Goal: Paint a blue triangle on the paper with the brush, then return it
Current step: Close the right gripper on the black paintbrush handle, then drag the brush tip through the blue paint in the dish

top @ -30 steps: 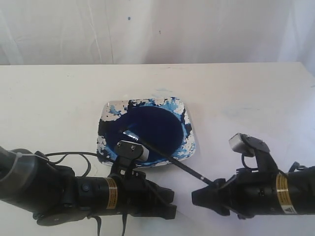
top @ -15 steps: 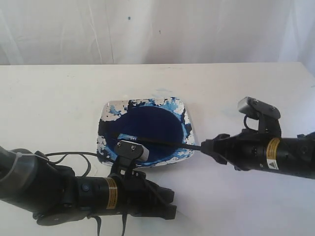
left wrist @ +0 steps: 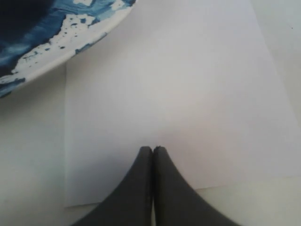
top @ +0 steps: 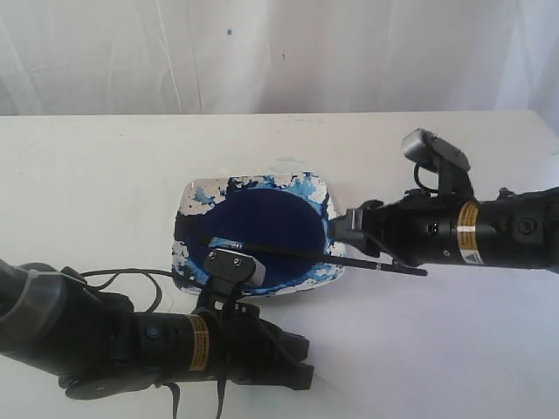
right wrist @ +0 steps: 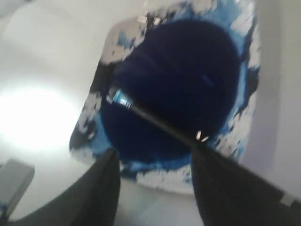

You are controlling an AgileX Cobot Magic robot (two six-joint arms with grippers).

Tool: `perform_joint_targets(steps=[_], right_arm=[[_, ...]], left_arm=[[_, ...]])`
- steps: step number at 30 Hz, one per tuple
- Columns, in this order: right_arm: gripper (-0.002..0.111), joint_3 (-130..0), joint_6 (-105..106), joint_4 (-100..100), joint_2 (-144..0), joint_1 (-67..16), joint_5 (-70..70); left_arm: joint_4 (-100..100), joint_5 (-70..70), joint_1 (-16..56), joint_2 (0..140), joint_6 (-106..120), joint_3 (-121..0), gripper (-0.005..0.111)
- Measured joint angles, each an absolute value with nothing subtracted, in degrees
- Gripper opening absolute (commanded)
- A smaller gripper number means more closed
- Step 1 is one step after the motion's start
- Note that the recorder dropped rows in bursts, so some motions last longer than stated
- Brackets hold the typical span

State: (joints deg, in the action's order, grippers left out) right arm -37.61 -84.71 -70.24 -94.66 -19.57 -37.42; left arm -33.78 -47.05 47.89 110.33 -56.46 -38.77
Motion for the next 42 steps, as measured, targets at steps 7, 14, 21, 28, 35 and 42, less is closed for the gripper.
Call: perform_joint_targets(steps=[7, 14, 21, 28, 35, 42], right_arm=[[0.045, -37.6, -102.8, -97.3, -93.3, -19.6, -36.7], [0.045, -37.6, -104.9, -99.4, -95.7, -19.6, -22.5], [0.045, -40.1, -105.3, -99.4, -98.0, -19.6, -15.5], [0.045, -45.9, -105.4, -89.7, -102.5, -19.6, -16.4], [0.045, -51.2, -105.4, -69.6, -111.5, -19.6, -20.0], [0.045, -54.6, -105.4, -59.9, -114.7, -19.6, -20.7]], left_arm=[[-33.8, -47.1, 47.9, 110.3, -56.5, -38.8, 0.0], [-34.3, -46.9, 47.9, 110.3, -56.5, -38.8, 0.0], [-34.4, -46.9, 47.9, 110.3, -56.5, -38.8, 0.0], [-34.5, -46.9, 47.9, 110.3, -56.5, -38.8, 0.0], [-34.6, -46.9, 47.9, 110.3, -56.5, -38.8, 0.0], [-35.0, -46.9, 47.9, 110.3, -56.5, -38.8, 0.0]])
